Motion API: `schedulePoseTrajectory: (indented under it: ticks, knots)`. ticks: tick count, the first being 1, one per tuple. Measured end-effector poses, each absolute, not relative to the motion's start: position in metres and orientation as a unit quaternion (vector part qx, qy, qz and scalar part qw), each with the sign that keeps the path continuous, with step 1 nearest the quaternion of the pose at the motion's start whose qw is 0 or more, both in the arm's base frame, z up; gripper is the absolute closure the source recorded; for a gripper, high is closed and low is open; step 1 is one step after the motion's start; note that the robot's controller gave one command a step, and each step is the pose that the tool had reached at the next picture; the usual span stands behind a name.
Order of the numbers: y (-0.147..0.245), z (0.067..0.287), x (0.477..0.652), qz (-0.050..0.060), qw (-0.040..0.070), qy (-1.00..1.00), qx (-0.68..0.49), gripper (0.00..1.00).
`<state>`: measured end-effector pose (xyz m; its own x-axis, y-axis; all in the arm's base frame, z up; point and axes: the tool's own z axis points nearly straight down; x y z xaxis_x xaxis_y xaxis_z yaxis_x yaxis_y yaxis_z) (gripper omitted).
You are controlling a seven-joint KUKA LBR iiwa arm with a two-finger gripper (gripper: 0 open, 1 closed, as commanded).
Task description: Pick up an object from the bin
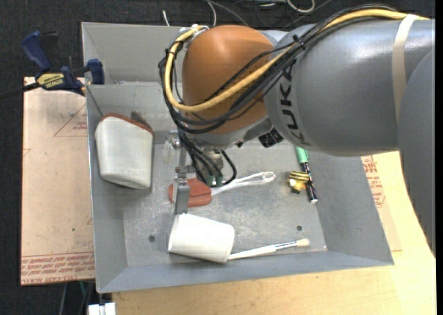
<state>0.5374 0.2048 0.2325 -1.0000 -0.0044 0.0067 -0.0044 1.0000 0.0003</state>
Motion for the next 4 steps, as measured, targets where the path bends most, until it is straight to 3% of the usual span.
schedulePoseTrajectory:
  ticks: [1, 2, 3, 4]
  knots:
    - [0.204, 0.237, 0.539, -0.001, 0.0, -1.0, 0.0, 0.0]
    - [0.162, 0.165, 0.549, -0.001, -0.002, -1.0, 0.025, 0.0]
    - [0.099, 0.161, 0.575, -0.002, -0.008, -0.998, 0.056, 0.0]
    - [0.103, 0.136, 0.57, -0.003, -0.001, -1.0, 0.022, 0.0]
